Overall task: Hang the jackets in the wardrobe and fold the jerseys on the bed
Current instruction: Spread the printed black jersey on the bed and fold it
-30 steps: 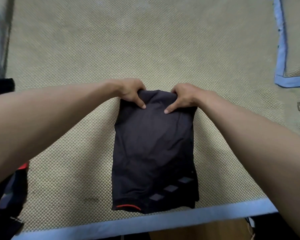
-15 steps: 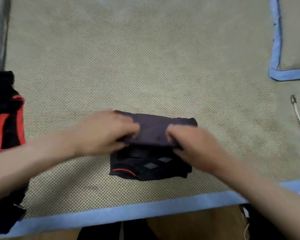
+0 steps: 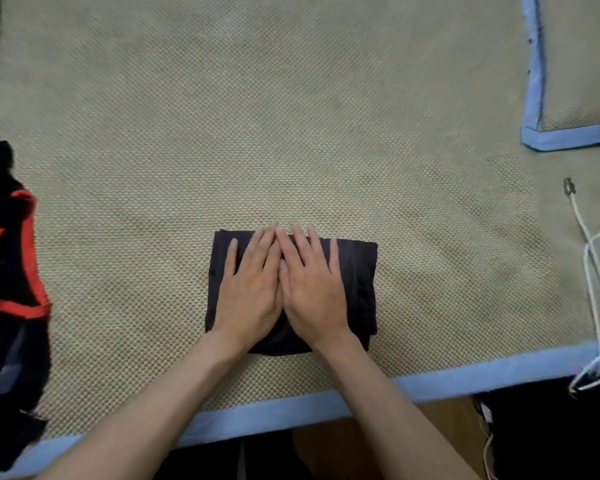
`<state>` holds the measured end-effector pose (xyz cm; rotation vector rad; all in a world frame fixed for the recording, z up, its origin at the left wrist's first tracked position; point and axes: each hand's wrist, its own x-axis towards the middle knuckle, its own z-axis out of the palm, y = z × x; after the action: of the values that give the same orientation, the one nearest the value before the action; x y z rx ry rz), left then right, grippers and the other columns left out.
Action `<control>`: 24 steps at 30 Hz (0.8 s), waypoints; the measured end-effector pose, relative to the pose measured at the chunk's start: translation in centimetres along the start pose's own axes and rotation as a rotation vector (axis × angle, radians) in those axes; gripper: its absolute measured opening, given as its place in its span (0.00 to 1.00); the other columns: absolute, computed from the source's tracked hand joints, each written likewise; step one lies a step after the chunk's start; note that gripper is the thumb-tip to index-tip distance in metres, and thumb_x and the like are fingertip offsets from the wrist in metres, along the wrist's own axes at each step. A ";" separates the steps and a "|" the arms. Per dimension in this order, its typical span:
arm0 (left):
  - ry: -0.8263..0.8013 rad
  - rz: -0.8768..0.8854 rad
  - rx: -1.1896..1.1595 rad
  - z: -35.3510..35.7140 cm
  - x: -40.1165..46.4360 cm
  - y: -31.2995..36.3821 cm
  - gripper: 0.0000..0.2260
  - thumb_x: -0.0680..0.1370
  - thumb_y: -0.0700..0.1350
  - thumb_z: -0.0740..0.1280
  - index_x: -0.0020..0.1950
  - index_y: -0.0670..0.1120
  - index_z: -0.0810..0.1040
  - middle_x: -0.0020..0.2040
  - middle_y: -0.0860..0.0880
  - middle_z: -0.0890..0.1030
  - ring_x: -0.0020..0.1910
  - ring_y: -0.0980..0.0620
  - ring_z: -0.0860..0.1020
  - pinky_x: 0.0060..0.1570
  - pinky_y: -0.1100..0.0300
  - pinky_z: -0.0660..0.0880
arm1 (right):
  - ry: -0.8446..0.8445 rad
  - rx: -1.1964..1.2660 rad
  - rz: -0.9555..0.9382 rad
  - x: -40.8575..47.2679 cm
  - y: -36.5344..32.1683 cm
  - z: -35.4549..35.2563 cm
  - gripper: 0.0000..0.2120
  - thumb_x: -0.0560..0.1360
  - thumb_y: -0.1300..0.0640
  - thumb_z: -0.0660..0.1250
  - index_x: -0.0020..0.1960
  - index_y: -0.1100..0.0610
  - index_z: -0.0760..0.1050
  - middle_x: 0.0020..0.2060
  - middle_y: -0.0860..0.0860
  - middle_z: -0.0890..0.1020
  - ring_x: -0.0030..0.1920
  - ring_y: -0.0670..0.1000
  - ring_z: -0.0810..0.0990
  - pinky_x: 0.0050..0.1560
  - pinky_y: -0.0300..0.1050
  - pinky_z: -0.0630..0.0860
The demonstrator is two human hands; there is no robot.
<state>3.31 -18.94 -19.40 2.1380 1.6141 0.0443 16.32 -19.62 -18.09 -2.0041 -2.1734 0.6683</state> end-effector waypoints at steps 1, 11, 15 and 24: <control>-0.038 -0.032 0.020 0.9 0.5 -0.8 0.27 0.85 0.55 0.46 0.84 0.49 0.50 0.84 0.50 0.51 0.83 0.52 0.48 0.81 0.43 0.46 | -0.032 -0.061 0.022 0.7 1.2 0.8 0.26 0.87 0.45 0.47 0.83 0.50 0.56 0.82 0.51 0.60 0.82 0.53 0.54 0.81 0.61 0.47; -0.055 -0.186 -0.143 -0.2 -1.8 -6.5 0.37 0.76 0.65 0.66 0.76 0.42 0.66 0.74 0.44 0.69 0.74 0.43 0.67 0.76 0.45 0.60 | -0.089 -0.080 0.327 -0.4 9.4 -2.7 0.38 0.68 0.24 0.67 0.60 0.55 0.76 0.63 0.52 0.77 0.64 0.55 0.75 0.70 0.53 0.70; -0.031 -0.445 -0.763 -3.0 -2.3 -3.8 0.17 0.72 0.44 0.79 0.54 0.46 0.75 0.48 0.50 0.82 0.49 0.47 0.81 0.46 0.60 0.76 | -0.208 0.582 0.555 -2.3 8.0 -5.1 0.21 0.63 0.39 0.82 0.47 0.52 0.84 0.42 0.45 0.87 0.46 0.46 0.85 0.51 0.47 0.82; -0.267 -0.229 -1.039 -16.0 -5.0 0.8 0.23 0.67 0.55 0.80 0.58 0.47 0.82 0.55 0.47 0.86 0.57 0.46 0.84 0.62 0.45 0.78 | 0.159 1.085 0.685 -14.9 2.0 -15.9 0.16 0.70 0.56 0.81 0.55 0.55 0.83 0.48 0.46 0.88 0.50 0.46 0.87 0.47 0.35 0.79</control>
<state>-2.22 -18.32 -3.52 1.1055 1.2422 0.4075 25.90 -30.20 -1.47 -1.9168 -0.6322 1.3049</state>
